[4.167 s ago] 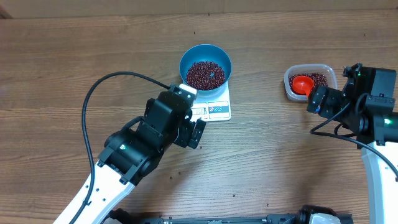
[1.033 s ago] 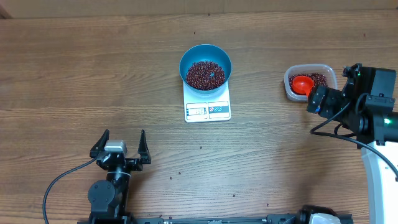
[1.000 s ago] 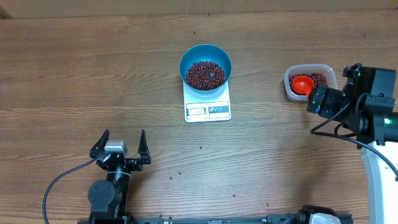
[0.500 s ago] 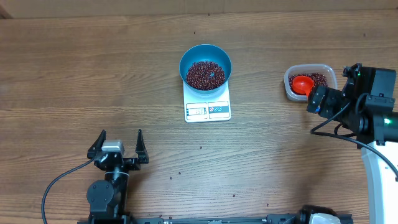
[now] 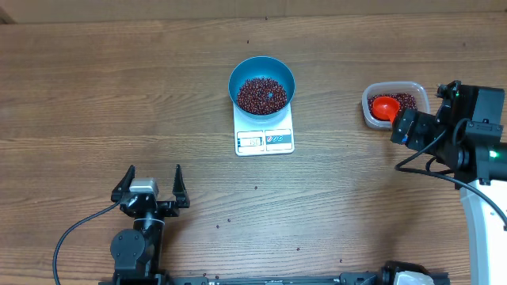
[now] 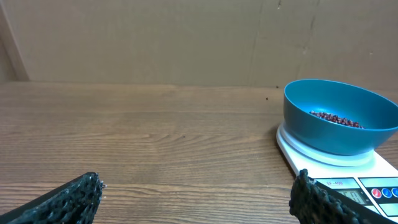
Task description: Scoop item into bowl and weigh 150g on scale
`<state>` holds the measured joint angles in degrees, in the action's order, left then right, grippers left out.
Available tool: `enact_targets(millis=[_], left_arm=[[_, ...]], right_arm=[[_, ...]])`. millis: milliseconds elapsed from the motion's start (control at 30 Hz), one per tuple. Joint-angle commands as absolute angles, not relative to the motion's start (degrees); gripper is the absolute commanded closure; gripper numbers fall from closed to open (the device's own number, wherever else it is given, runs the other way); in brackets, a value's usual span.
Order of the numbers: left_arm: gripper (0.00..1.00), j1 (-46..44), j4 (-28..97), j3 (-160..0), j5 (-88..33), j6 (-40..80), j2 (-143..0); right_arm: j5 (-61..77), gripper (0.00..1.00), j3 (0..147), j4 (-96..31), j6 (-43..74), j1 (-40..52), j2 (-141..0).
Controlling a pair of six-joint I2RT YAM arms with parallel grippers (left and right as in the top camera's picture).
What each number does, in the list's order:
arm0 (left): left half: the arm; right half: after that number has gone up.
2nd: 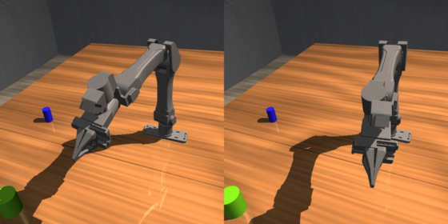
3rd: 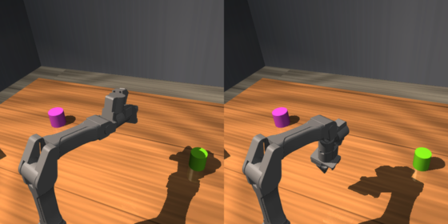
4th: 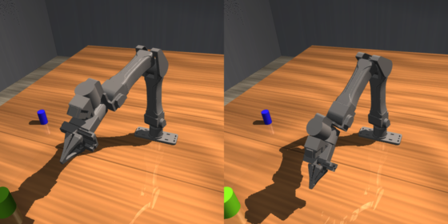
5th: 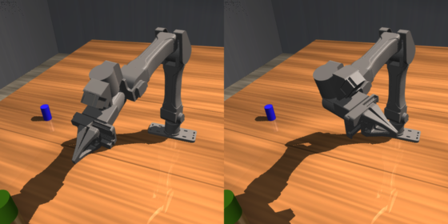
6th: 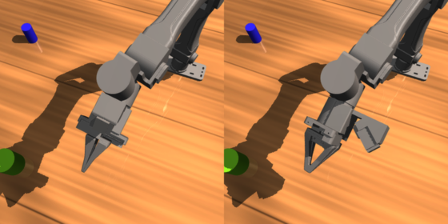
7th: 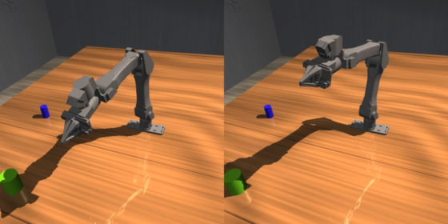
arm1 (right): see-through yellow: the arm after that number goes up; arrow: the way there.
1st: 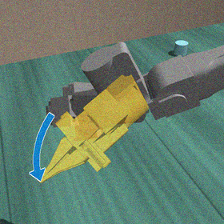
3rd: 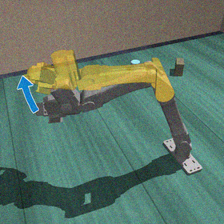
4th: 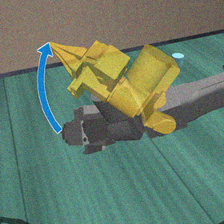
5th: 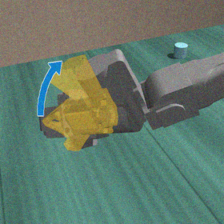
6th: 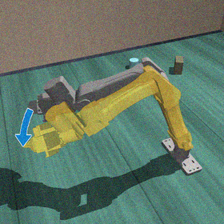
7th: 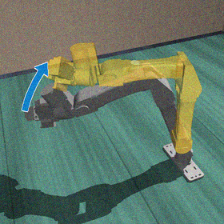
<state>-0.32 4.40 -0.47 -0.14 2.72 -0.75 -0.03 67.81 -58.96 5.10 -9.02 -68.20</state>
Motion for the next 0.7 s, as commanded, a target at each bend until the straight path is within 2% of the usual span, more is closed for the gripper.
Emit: enact_targets(millis=[0, 567, 667], left_arm=[[0.0, 0.01, 4.47, -0.3, 0.45, 1.26, -0.21], [0.0, 0.01, 4.47, -0.3, 0.45, 1.26, -0.21], [0.0, 0.01, 4.47, -0.3, 0.47, 1.26, -0.21]], right_arm=[[-0.3, 0.0, 67.61, -58.65, 4.82, -9.39, -68.23], [-0.34, 0.0, 67.61, -58.43, 4.8, -9.41, -68.05], [1.78, 0.0, 67.55, -55.05, 4.84, -9.39, -65.73]])
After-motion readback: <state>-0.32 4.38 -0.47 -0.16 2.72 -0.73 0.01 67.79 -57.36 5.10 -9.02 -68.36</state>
